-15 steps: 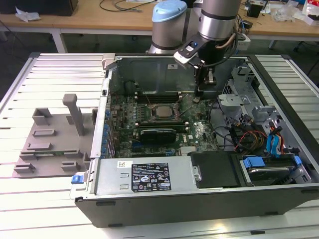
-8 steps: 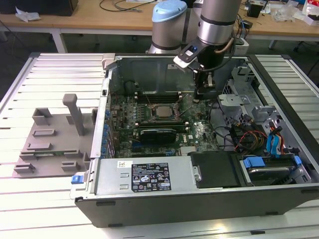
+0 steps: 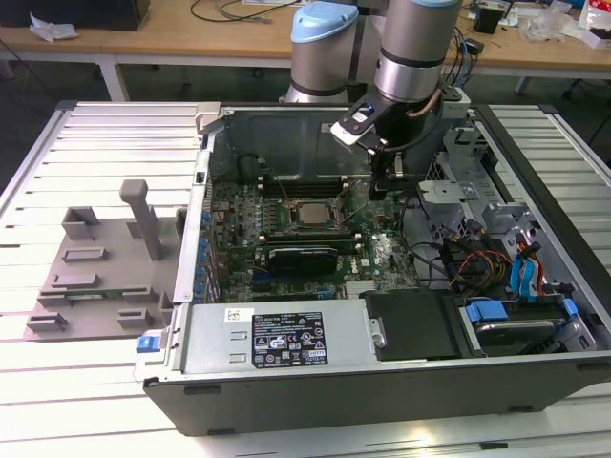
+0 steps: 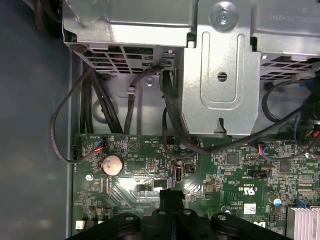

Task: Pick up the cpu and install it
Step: 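Close the cpu cover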

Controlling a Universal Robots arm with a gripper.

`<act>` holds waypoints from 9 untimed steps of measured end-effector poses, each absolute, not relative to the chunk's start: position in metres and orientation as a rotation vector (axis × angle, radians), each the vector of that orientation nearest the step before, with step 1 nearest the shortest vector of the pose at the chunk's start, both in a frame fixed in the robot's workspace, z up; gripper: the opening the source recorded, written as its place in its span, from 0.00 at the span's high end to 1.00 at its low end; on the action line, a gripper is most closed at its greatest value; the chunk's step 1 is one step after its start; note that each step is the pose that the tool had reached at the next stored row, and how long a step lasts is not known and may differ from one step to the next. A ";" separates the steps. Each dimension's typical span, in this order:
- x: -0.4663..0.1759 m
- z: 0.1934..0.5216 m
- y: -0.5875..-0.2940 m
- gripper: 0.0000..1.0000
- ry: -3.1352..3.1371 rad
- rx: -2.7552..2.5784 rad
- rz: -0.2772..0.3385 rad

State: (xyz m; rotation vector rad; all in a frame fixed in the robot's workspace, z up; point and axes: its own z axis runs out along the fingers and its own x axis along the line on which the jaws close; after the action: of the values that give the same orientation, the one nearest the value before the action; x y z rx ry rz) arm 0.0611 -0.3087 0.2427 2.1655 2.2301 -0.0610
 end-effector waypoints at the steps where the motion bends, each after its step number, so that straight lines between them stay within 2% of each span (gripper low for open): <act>1: 0.061 0.243 -0.309 0.89 2.230 2.166 -0.061; 9: 0.048 0.243 -0.309 0.89 2.230 2.166 -0.061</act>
State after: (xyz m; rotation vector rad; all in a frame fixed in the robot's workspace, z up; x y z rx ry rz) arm 0.0478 -0.3087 0.2426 2.1657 2.2300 -0.0609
